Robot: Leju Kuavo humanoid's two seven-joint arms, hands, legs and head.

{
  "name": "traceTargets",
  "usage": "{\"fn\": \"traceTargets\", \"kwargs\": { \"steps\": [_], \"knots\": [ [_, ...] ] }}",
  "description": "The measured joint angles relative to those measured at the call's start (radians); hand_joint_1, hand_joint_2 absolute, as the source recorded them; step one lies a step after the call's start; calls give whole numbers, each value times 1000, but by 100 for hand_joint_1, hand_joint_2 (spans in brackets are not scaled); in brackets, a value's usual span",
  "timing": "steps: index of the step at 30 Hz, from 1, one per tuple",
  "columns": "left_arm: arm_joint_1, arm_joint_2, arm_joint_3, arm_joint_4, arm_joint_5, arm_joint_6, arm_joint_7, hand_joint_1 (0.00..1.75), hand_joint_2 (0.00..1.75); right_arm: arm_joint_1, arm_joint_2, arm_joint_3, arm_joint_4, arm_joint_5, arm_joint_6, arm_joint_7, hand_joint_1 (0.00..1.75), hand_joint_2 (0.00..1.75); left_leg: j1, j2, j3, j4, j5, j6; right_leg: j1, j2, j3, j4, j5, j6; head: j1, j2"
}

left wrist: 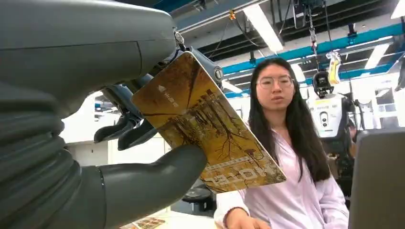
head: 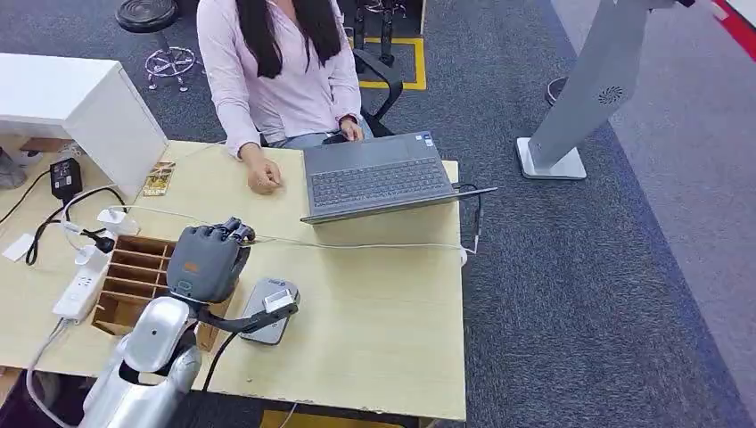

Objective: Pass the card to the sensor for recognition and then transmit it.

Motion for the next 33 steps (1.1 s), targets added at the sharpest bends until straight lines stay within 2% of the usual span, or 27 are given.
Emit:
{"fn": "traceTargets", "kwargs": {
  "steps": [6,13,17,28,33],
  "knots": [
    [0,0,-13,0,1,-9,0,175,175,0,1,-5,0,0,0,0,0,175,0,0,0,0,0,0,0,0,0,0,0,0,0,0],
    [-4,3,-50,14,3,-132,38,175,175,0,2,-15,0,2,-1,-3,0,175,0,0,0,0,0,0,0,0,0,0,0,0,0,0],
    [-8,14,-74,31,13,-178,54,175,175,0,3,-26,0,6,-3,-3,0,175,0,0,0,0,0,0,0,0,0,0,0,0,0,0],
    [-1,41,-97,44,18,-207,74,175,175,0,5,-42,0,6,-5,-3,0,175,0,0,0,0,0,0,0,0,0,0,0,0,0,0],
    [5,54,-98,58,30,-249,91,175,175,1,5,-48,0,12,-5,0,0,175,0,0,0,0,0,0,0,0,0,0,0,0,0,0]
  ]
}}
